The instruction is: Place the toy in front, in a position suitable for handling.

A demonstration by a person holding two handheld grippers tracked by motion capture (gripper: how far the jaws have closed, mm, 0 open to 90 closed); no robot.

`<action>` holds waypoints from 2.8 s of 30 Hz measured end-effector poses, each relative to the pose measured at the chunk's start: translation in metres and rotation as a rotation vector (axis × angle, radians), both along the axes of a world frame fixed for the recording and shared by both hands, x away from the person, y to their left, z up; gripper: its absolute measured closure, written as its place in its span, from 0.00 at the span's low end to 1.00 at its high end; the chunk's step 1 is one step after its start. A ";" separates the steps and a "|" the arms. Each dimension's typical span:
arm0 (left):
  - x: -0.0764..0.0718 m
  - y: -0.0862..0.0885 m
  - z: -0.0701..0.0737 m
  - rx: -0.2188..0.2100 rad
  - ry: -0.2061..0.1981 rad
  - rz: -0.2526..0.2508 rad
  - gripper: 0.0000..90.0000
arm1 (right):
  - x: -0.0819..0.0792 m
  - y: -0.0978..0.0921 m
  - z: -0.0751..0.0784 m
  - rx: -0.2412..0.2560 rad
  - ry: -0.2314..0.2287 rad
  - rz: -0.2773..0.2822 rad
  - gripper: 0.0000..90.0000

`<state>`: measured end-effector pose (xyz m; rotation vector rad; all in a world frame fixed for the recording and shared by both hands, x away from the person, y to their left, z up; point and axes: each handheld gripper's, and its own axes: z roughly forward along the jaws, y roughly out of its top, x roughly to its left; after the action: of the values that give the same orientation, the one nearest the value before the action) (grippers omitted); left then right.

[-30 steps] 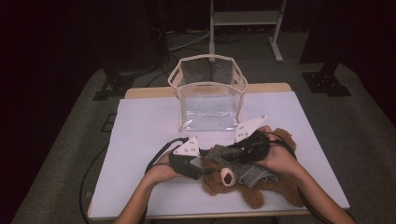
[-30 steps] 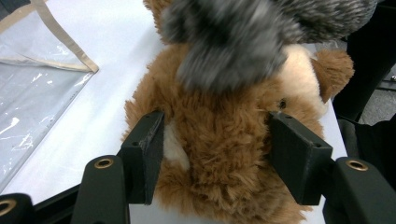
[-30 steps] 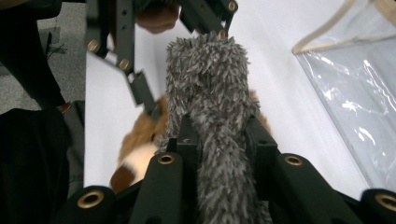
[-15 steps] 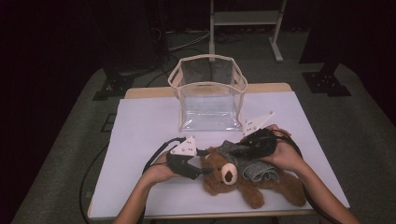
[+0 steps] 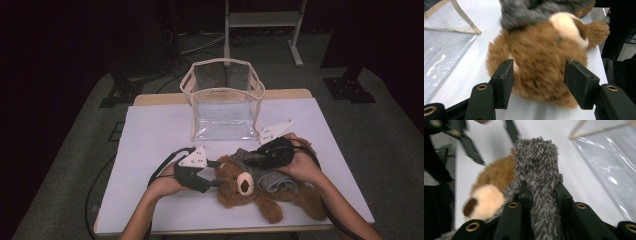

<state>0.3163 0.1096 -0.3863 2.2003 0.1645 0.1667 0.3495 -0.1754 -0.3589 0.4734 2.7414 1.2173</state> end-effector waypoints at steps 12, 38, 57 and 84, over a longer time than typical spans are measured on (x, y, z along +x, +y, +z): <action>0.011 -0.020 -0.015 -0.037 0.005 0.098 0.49 | 0.001 0.008 0.018 0.033 -0.042 0.007 0.80; 0.012 -0.021 -0.017 -0.042 -0.030 0.144 0.48 | -0.022 0.012 0.037 0.021 -0.046 0.068 0.80; 0.012 -0.015 -0.022 -0.027 -0.001 0.128 0.47 | 0.001 0.045 0.022 -0.104 -0.088 0.038 0.79; 0.011 -0.019 -0.023 -0.029 0.009 0.100 0.45 | 0.015 0.044 0.023 -0.064 -0.034 0.029 0.79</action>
<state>0.3277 0.0908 -0.4098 2.1652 0.2807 0.2091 0.3642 -0.1315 -0.3359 0.4036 2.7586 1.1290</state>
